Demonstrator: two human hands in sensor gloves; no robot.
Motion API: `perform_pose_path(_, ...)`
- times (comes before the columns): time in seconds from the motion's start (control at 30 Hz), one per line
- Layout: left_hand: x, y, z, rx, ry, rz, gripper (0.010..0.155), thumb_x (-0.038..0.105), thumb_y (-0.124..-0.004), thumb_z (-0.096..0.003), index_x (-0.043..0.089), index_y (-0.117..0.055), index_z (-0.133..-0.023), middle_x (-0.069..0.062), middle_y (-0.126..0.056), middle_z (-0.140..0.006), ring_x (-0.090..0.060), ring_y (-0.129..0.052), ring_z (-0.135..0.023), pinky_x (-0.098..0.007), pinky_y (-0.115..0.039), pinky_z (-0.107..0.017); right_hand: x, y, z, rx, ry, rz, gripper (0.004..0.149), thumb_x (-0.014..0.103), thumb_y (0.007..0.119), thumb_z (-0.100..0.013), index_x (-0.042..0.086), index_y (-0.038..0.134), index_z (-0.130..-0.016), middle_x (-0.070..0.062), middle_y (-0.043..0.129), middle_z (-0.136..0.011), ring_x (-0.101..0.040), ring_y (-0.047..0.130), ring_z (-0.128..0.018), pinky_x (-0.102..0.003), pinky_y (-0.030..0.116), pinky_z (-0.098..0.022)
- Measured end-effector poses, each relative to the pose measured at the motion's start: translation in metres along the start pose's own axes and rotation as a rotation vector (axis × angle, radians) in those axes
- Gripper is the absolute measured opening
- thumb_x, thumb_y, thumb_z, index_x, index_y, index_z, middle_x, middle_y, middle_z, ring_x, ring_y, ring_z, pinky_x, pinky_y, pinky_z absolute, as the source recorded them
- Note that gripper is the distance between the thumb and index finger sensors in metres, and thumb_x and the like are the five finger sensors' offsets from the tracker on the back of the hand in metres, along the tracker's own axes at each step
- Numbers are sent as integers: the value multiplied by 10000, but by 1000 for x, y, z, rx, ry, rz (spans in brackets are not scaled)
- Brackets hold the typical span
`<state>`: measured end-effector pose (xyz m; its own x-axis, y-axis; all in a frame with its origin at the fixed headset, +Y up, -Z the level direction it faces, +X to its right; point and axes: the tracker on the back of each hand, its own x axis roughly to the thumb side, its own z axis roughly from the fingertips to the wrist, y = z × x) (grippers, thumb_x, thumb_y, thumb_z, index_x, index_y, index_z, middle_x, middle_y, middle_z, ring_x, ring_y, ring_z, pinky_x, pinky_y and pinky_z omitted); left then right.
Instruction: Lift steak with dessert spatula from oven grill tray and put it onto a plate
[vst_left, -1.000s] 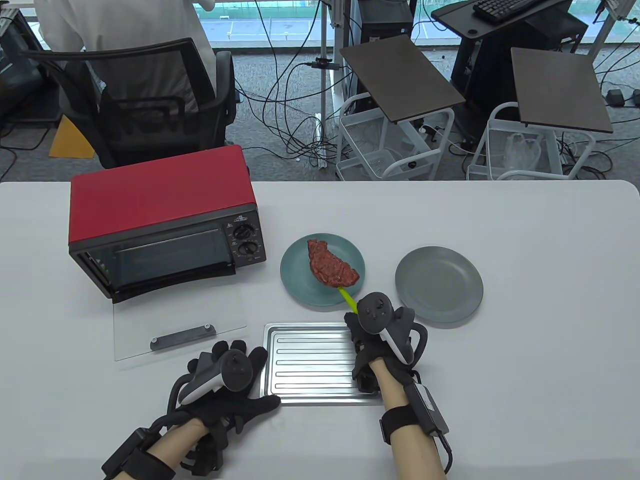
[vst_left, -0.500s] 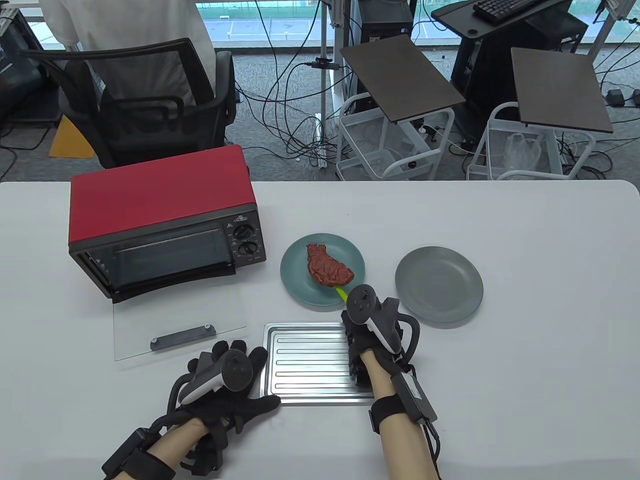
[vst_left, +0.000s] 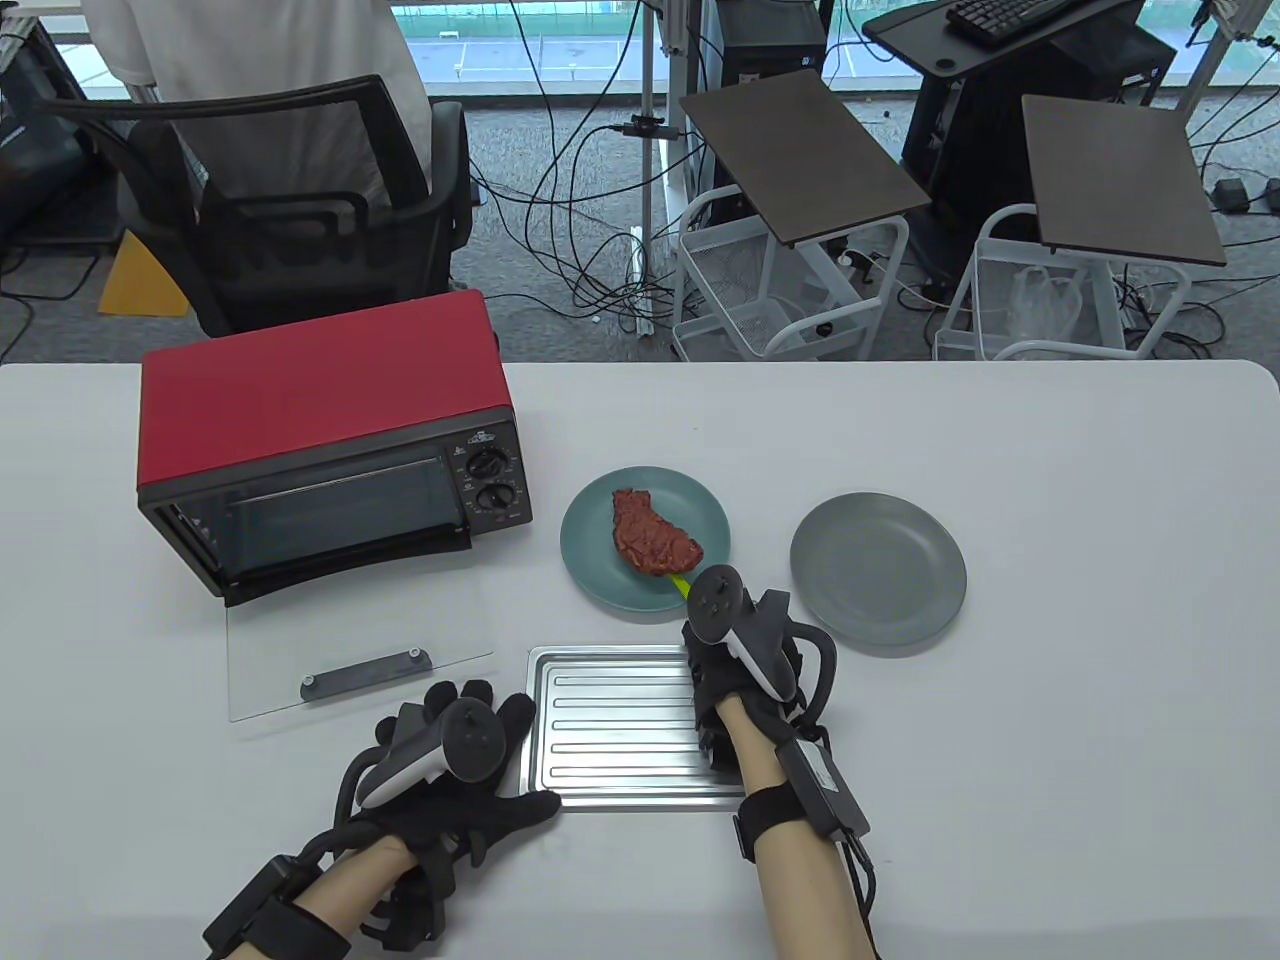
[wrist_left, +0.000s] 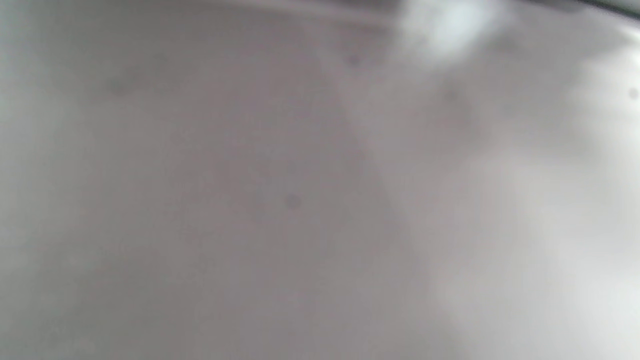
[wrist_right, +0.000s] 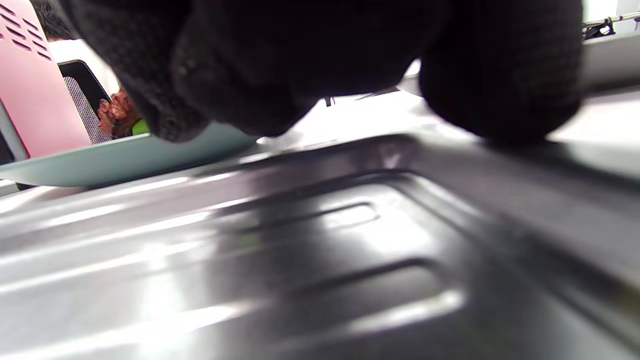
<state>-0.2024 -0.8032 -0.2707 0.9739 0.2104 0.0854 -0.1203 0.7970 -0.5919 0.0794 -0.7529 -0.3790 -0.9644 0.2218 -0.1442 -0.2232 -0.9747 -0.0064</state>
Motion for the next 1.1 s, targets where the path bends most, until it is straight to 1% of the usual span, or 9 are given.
perform_pose_path(0.67, 0, 0, 0, -3, 0, -4, 990, 927, -507, -342, 490, 102, -988, 80, 215, -1093, -335, 214, -1062, -750, 1, -669, 3, -5, -2, -6, 2, 94, 418, 415, 905, -339, 156, 899, -668, 59, 984, -235, -84, 927, -68, -333, 903, -212)
perform_pose_path(1.1, 0, 0, 0, -3, 0, -4, 990, 926, -509, -342, 489, 101, -988, 80, 214, -1093, -334, 213, -1063, -750, 1, -669, -1, -11, -2, -33, 12, 174, 420, 422, 902, -357, 161, 893, -685, 64, 967, -304, -87, 909, -74, -367, 896, -229)
